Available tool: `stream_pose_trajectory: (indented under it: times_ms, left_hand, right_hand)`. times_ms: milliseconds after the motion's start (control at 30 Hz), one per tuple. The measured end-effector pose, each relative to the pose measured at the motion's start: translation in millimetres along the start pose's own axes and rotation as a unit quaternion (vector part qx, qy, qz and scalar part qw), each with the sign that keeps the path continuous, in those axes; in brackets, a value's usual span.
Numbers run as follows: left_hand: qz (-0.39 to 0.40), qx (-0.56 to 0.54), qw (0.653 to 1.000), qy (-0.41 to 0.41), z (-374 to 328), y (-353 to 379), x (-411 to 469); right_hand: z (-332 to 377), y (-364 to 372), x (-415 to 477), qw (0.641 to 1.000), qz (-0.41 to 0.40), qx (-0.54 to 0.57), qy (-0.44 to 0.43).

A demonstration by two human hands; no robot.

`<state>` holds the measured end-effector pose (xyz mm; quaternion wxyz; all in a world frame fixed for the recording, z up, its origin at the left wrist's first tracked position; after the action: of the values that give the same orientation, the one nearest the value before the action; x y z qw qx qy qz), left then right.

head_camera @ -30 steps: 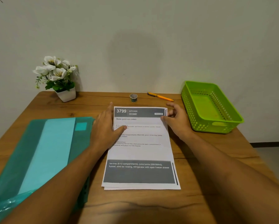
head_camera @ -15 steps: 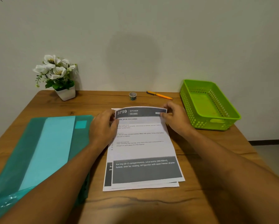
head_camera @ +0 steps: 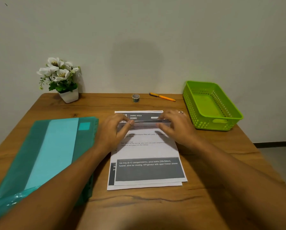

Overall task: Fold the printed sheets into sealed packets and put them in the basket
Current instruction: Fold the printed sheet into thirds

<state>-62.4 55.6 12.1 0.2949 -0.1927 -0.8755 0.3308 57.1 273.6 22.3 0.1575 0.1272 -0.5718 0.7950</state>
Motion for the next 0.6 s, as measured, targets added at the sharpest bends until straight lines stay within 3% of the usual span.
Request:
stream_pose_trajectory:
  times_ms: [233, 433, 600]
  left_hand:
    - [0.045, 0.075, 0.996, 0.027, -19, 18, -15]
    - [0.158, 0.183, 0.97, 0.013, -8, 58, -22]
    - [0.174, 0.22, 0.96, 0.009, -5, 65, -27]
  right_hand:
    - [31, 30, -21, 0.998, 0.055, -0.019, 0.014]
    - [35, 51, -23, 0.996, 0.062, -0.047, 0.035]
    - [53, 77, -14, 0.993, 0.115, -0.02, 0.034]
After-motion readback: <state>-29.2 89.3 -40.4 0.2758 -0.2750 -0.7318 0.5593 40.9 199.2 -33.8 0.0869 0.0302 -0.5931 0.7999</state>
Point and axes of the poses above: each hand's wrist, its own x-axis towards the middle knuckle, its own y-axis out of the palm, z = x × y, the point moved 7 cm from there along x, towards the middle knuckle, and after that the axes turned 7 degrees about -y, right-handed, at the moved point
